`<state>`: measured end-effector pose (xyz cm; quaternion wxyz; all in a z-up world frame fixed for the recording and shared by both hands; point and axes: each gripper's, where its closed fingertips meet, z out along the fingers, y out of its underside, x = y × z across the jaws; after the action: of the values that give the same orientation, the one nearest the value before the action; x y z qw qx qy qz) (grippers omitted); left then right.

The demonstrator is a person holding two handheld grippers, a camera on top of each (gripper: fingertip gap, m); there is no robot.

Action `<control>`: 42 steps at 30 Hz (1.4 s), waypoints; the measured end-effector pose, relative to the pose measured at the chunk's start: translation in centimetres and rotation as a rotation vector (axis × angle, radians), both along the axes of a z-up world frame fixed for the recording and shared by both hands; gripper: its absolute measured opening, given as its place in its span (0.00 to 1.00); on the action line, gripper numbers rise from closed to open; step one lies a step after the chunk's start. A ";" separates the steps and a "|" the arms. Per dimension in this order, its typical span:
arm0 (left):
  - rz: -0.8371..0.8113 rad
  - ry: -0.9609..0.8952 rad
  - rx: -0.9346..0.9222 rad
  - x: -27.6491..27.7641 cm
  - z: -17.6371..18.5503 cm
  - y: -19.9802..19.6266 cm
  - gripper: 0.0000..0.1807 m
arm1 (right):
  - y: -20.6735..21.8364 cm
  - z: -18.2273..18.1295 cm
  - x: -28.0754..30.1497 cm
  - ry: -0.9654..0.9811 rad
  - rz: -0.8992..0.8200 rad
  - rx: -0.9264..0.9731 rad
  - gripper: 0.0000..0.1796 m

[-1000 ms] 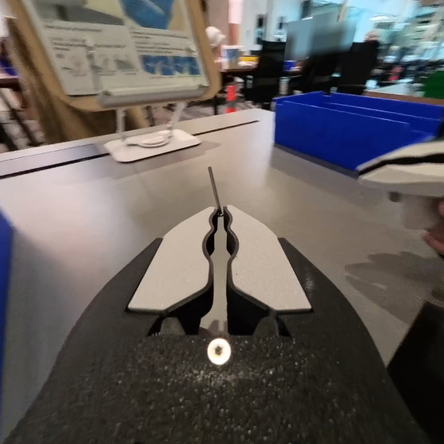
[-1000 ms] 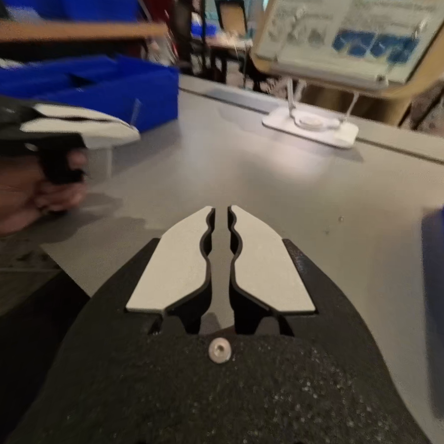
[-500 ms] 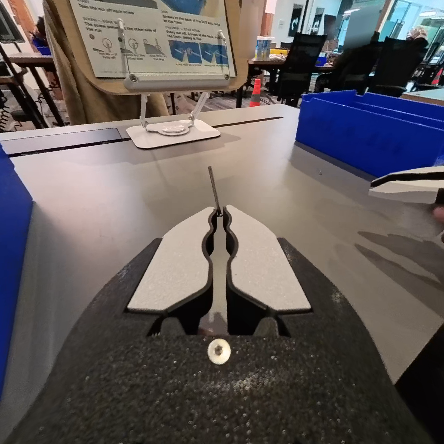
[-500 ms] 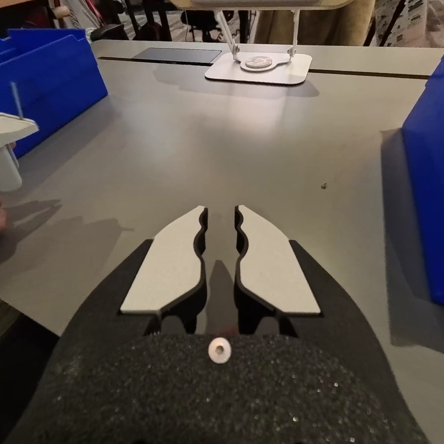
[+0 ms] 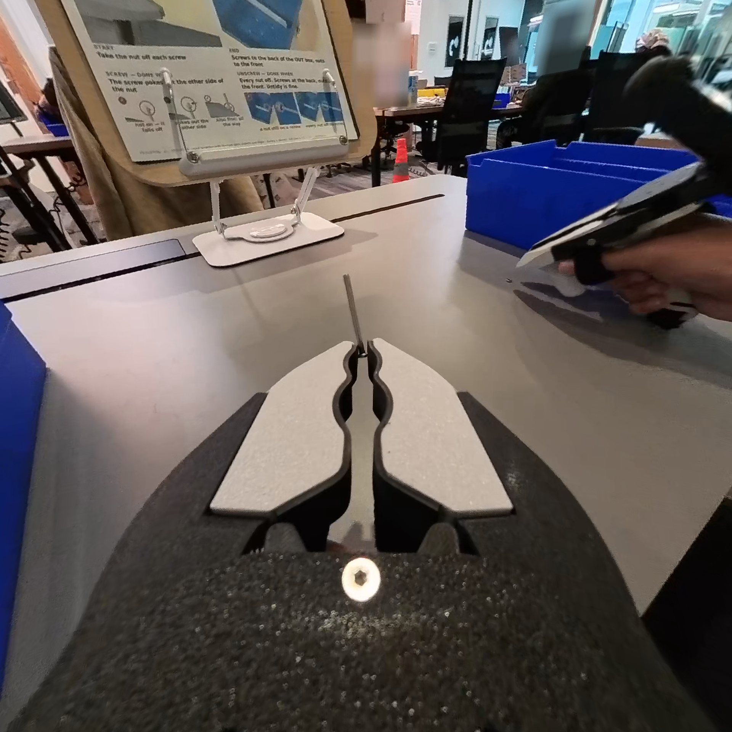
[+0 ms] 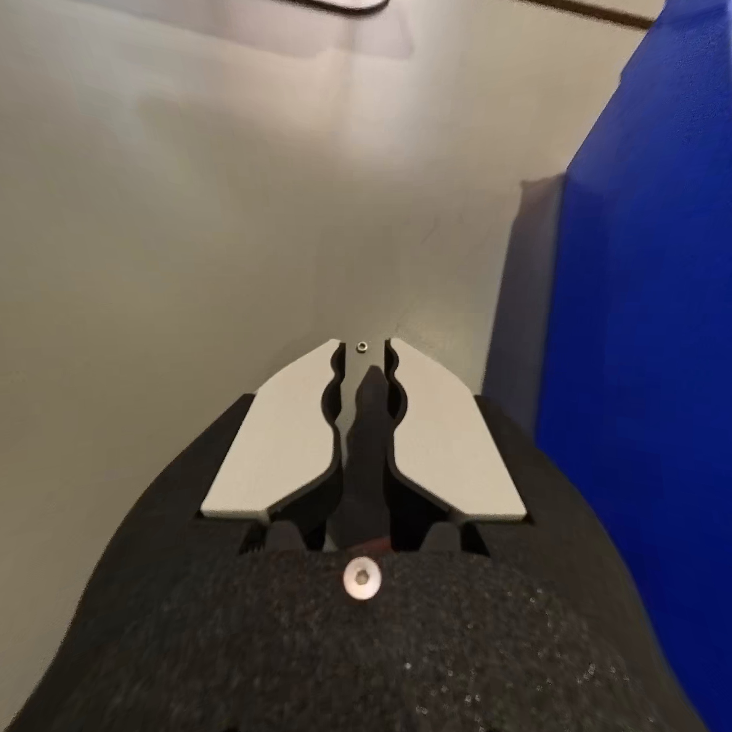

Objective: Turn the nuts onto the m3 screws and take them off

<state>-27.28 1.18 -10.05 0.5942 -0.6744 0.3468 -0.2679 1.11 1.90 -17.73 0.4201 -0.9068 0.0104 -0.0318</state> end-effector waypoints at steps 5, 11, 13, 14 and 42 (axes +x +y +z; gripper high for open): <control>-0.022 -0.004 0.001 0.1 0.1 -0.2 0.02 | 0.5 -0.8 0.5 0.015 -0.004 -0.055 0.10; -0.042 -0.032 -0.018 0.0 0.2 -0.3 0.02 | 0.7 -1.3 0.3 0.014 0.020 -0.094 0.10; -0.047 -0.032 -0.016 0.1 0.2 -0.3 0.02 | 0.6 -1.5 0.3 0.022 0.024 -0.109 0.10; -0.048 -0.031 -0.015 0.1 0.2 -0.4 0.02 | 0.6 -1.5 0.3 0.027 0.023 -0.109 0.10; -0.117 0.047 0.009 1.2 -0.5 -1.4 0.02 | -2.9 6.6 -8.8 -0.388 0.385 0.207 0.03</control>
<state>-26.06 -0.18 -10.53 0.5724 -0.6564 0.4007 -0.2845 -7.67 -1.03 -11.15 0.5028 -0.8215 -0.2393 -0.1228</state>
